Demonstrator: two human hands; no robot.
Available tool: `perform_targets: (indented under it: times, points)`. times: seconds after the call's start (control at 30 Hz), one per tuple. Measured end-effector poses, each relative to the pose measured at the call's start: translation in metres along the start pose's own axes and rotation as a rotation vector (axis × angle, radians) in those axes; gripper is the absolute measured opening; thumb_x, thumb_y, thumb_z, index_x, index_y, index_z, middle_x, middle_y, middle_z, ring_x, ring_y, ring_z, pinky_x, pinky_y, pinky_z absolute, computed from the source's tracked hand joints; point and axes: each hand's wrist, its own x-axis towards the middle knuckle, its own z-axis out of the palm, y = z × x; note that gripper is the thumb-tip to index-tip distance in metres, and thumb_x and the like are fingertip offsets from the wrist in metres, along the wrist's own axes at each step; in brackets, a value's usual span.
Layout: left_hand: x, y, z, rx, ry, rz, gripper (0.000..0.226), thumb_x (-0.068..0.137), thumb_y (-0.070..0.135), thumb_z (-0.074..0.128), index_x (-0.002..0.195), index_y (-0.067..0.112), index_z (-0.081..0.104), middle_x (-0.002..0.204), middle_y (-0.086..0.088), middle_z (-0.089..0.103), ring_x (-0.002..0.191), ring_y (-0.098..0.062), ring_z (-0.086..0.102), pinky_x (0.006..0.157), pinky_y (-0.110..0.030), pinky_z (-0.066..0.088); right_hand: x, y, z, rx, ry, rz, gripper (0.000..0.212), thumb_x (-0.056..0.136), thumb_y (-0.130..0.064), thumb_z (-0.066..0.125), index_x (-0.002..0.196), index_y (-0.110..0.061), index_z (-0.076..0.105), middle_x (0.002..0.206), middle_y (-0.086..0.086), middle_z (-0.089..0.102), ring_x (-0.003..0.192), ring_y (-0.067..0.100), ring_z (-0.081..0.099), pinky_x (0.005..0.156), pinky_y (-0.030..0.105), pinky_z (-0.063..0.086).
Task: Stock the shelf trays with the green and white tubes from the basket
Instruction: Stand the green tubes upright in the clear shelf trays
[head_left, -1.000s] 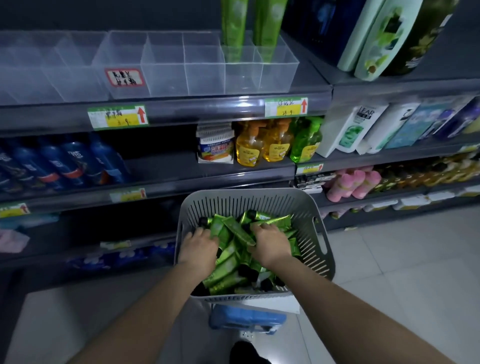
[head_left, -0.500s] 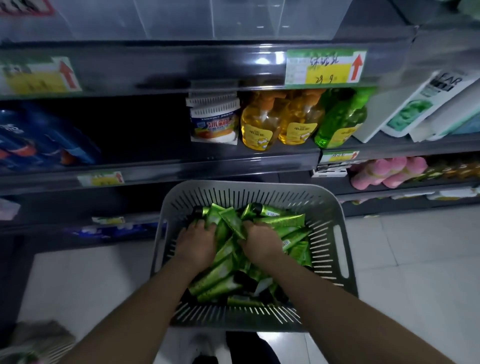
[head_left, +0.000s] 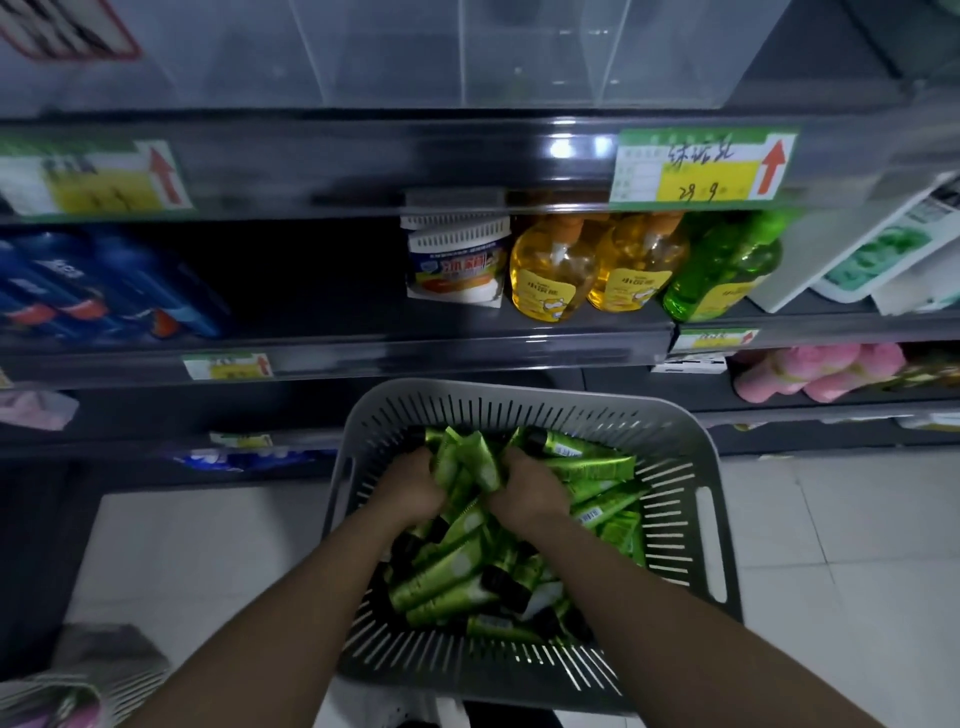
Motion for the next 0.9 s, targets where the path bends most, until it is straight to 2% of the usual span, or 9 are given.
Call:
perform_targets:
  times: [0.1,0.2,0.33,0.47,0.57,0.67,0.77,0.8,0.9]
  points:
    - [-0.015,0.009,-0.009,-0.193,-0.003,-0.014,0.033,0.078,0.006,0.068,0.102,0.022,0.05,0.096,-0.001,0.057,0.093,-0.019,0.056,0.074,-0.026,0.046,-0.01,-0.004,-0.007,0.177,0.026,-0.023,0.034,0.077,-0.027,0.07,0.106,-0.029,0.054,0.103,0.001,0.068,0.098,0.026,0.063,0.083,0.036,0.052]
    - [-0.03,0.013,-0.02,-0.307,-0.016,0.061,0.037,0.074,-0.003,0.069,0.098,0.021,0.054,0.089,0.004,0.061,0.087,-0.014,0.057,0.068,-0.021,0.045,-0.02,-0.011,-0.015,0.331,0.044,-0.079,0.034,0.079,-0.03,0.072,0.11,-0.025,0.058,0.104,0.0,0.068,0.099,0.025,0.064,0.085,0.033,0.052]
    - [-0.052,0.017,-0.043,-0.447,-0.003,0.116,0.048,0.075,0.0,0.071,0.112,0.023,0.052,0.103,-0.002,0.064,0.093,-0.02,0.062,0.076,-0.037,0.053,-0.038,-0.025,-0.026,0.494,0.116,-0.159,0.06,0.077,-0.055,0.066,0.122,-0.017,0.058,0.121,0.005,0.066,0.107,0.025,0.063,0.094,0.037,0.051]
    - [-0.087,0.026,-0.071,-0.544,0.027,0.269,0.026,0.09,0.007,0.06,0.107,0.027,0.056,0.105,-0.004,0.065,0.096,-0.024,0.062,0.08,-0.04,0.052,-0.079,-0.052,-0.056,0.574,0.22,-0.293,0.021,0.09,-0.033,0.064,0.106,-0.019,0.066,0.103,-0.003,0.07,0.097,0.017,0.065,0.089,0.031,0.05]
    - [-0.117,0.031,-0.096,-0.541,0.072,0.365,0.01,0.096,0.021,0.055,0.104,0.027,0.057,0.107,-0.002,0.066,0.094,-0.021,0.063,0.08,-0.039,0.051,-0.111,-0.074,-0.074,0.62,0.27,-0.379,0.018,0.091,-0.027,0.064,0.106,-0.016,0.066,0.1,0.001,0.071,0.093,0.018,0.066,0.086,0.032,0.051]
    - [-0.147,0.033,-0.117,-0.559,0.105,0.447,0.007,0.097,0.02,0.053,0.101,0.025,0.056,0.102,-0.005,0.066,0.085,-0.02,0.063,0.076,-0.039,0.052,-0.14,-0.094,-0.088,0.643,0.354,-0.481,0.014,0.09,-0.021,0.066,0.103,-0.018,0.064,0.097,0.0,0.07,0.091,0.015,0.065,0.086,0.032,0.052]
    - [-0.18,0.039,-0.14,-0.563,0.138,0.526,0.01,0.097,0.018,0.053,0.104,0.024,0.057,0.102,-0.001,0.067,0.087,-0.016,0.064,0.079,-0.042,0.054,-0.168,-0.113,-0.103,0.621,0.445,-0.577,0.02,0.087,-0.012,0.068,0.085,-0.029,0.057,0.077,-0.012,0.06,0.071,-0.006,0.055,0.072,0.015,0.045]
    - [-0.189,0.042,-0.147,-0.558,0.155,0.55,0.012,0.096,0.017,0.053,0.104,0.024,0.058,0.104,-0.002,0.067,0.091,-0.017,0.065,0.082,-0.044,0.053,-0.177,-0.12,-0.108,0.615,0.473,-0.602,0.021,0.087,-0.011,0.068,0.085,-0.028,0.057,0.078,-0.011,0.061,0.072,-0.006,0.056,0.072,0.015,0.045]
    - [-0.213,0.053,-0.169,-0.559,0.234,0.619,0.014,0.095,0.016,0.056,0.098,0.029,0.06,0.106,-0.005,0.066,0.097,-0.022,0.065,0.084,-0.048,0.054,-0.197,-0.14,-0.126,0.632,0.53,-0.655,0.019,0.086,-0.013,0.069,0.1,-0.023,0.063,0.098,0.0,0.07,0.094,0.017,0.064,0.086,0.034,0.052]
